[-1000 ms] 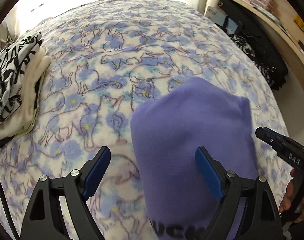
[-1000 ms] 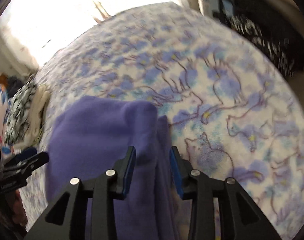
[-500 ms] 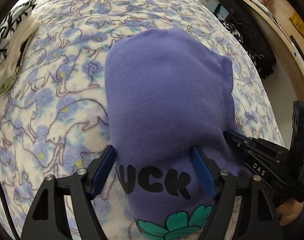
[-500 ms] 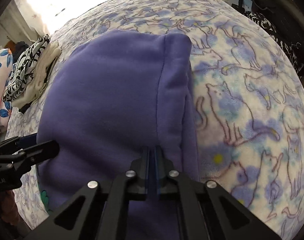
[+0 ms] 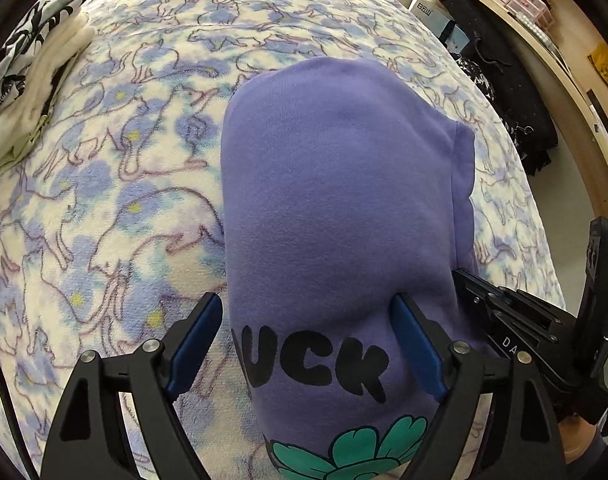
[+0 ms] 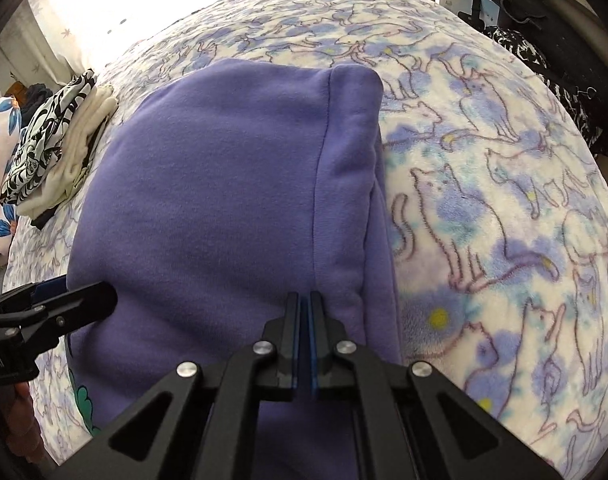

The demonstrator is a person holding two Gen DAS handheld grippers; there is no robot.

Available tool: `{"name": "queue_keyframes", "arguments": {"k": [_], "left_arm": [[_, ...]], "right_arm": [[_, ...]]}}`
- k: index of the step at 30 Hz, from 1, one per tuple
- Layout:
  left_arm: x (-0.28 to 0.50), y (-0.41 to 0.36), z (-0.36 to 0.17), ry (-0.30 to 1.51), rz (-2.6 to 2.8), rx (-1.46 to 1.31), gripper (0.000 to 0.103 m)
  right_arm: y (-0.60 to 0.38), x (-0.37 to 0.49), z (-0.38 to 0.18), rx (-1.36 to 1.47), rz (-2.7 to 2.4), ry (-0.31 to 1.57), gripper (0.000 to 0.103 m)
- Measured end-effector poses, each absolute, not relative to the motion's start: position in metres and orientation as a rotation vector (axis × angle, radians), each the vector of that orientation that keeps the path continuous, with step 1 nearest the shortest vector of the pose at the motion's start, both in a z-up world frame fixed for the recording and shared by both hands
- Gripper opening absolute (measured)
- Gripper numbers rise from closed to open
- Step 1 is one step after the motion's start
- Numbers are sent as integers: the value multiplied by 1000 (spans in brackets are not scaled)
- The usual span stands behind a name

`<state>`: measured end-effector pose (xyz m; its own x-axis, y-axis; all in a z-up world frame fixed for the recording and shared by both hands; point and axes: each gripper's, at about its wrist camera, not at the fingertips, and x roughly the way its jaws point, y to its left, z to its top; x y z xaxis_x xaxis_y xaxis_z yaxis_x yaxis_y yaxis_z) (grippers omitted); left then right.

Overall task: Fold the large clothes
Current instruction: 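Lift the folded hoodie bundle off the blanket with both tools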

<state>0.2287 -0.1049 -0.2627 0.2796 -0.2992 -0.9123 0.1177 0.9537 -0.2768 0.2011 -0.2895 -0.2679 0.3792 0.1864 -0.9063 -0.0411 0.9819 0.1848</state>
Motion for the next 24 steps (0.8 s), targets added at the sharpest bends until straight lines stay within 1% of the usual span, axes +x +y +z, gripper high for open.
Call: {"name": "queue_keyframes", "arguments": {"k": [4,6,13,18,20,21,22,23,24], "left_arm": [[228,-107,-259,1257,-256,-146,88],[228,-106,-258,1266,-241,-144,89],[225,-106,-251,1269,-231,-121,89],[224,-104,-253,1308,-261,-171,90],[223,-103,-254,1334,-291,-211,90],[222,-102,-254,1345,-304,-230,91],[222,-101,-254,1356,-317,-250,91],[220,-99,-254,1365,-335,-277,92],[219,-98,-253,1368,-349,-291,92]], "right_arm": [[-288,201,-266,144,132,1177,2],[-287,201,-264,142,133,1181,5],[-287,196,-257,149,153,1195,6],[-292,193,-255,181,164,1213,7],[-293,192,-253,190,173,1216,12],[-294,191,-251,203,186,1216,16],[-295,191,-249,213,193,1214,26],[-297,189,-246,235,214,1206,32],[-298,188,-243,254,231,1199,47]]}}
